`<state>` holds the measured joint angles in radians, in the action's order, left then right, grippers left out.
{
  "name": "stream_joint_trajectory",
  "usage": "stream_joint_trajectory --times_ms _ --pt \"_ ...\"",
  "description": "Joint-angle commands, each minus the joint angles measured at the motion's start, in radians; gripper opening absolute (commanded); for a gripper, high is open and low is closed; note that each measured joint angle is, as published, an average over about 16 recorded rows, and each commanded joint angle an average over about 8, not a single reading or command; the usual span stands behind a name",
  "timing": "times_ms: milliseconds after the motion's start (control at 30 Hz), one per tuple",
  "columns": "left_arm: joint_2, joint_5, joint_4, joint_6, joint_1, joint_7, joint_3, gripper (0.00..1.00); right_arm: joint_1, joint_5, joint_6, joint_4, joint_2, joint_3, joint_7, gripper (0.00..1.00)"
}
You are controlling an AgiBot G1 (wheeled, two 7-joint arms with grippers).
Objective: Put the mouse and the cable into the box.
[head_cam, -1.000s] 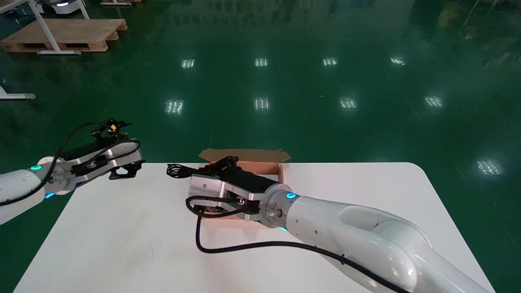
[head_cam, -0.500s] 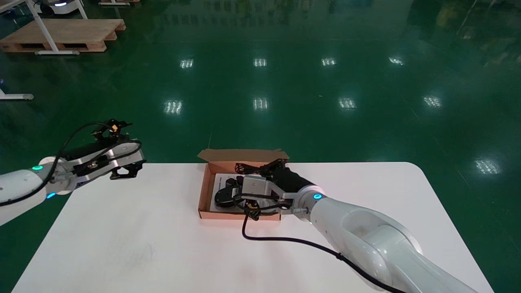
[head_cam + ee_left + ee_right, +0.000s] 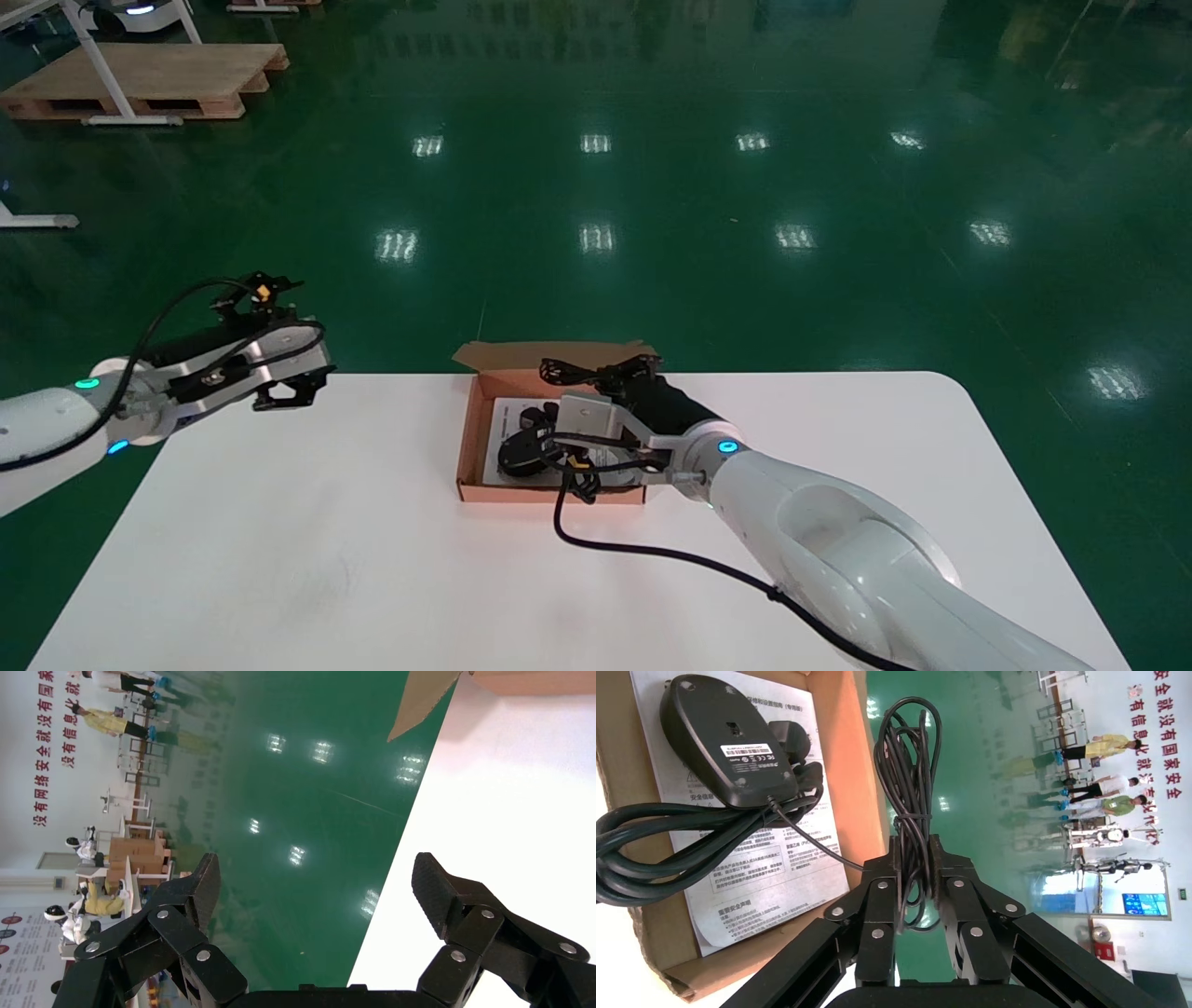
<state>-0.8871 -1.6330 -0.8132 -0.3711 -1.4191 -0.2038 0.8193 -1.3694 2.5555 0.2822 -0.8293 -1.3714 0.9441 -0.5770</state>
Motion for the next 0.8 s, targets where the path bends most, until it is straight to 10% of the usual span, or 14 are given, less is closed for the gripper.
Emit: stream_joint_trajectory --times_ms 33,800 --pt "0.0 0.0 0.0 0.0 0.0 0.0 0.0 1.0 -0.001 0.0 -0.001 0.0 0.0 0.001 0.0 1.0" --pt "-0.001 0.0 0.0 -0.001 0.0 0.0 0.0 1.0 0.018 -0.097 0.068 -0.034 0.039 -0.046 0.029 1.0"
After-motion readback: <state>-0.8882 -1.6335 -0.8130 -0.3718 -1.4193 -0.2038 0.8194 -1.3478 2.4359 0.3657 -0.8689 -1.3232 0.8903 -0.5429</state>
